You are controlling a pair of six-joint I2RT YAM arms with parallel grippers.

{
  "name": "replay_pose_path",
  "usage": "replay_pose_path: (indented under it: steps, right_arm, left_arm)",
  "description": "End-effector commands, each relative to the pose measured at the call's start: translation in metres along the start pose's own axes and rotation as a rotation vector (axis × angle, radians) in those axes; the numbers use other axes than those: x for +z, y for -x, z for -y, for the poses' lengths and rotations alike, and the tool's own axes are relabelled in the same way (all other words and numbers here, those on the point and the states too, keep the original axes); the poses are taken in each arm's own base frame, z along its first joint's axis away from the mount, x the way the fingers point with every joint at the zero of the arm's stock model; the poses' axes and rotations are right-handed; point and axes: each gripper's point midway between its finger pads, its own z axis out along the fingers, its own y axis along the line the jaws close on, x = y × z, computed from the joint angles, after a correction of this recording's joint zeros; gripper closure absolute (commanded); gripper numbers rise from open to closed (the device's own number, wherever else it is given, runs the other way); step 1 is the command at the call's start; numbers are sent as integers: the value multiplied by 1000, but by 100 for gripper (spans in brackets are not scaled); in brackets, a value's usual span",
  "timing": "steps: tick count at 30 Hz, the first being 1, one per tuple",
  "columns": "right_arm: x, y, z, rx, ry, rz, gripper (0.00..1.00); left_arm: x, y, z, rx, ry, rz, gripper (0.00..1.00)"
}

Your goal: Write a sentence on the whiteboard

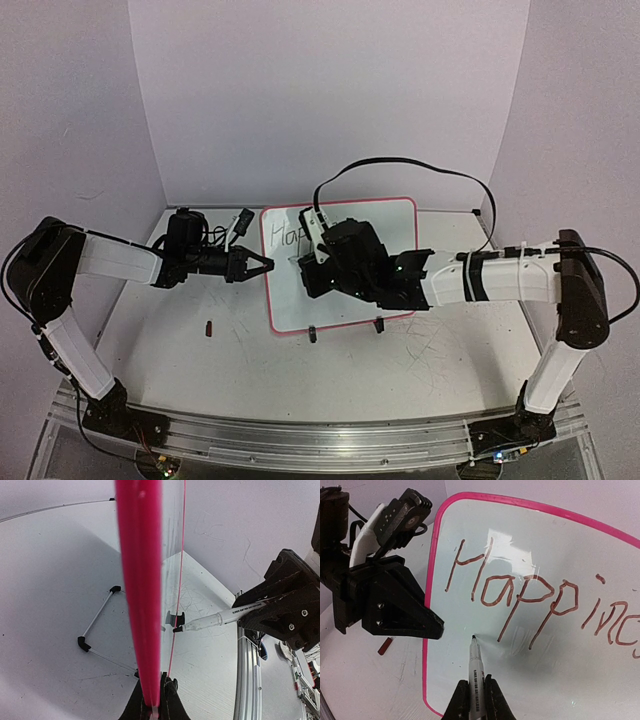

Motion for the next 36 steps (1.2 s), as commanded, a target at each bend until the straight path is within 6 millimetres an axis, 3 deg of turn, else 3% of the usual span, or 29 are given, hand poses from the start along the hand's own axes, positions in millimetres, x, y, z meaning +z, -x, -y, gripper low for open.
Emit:
replay_pose_path:
  steps: [1, 19, 36]
  right_arm:
    - [2, 18, 1, 24, -30, 43, 100]
    - [11, 14, -3, 12, -30, 22, 100]
    - [12, -4, -5, 14, -9, -28, 100]
  left_arm:
    - [2, 1, -16, 18, 100, -5, 100]
    - [2, 3, -16, 20, 99, -4, 100]
    - [3, 1, -18, 19, 102, -10, 100]
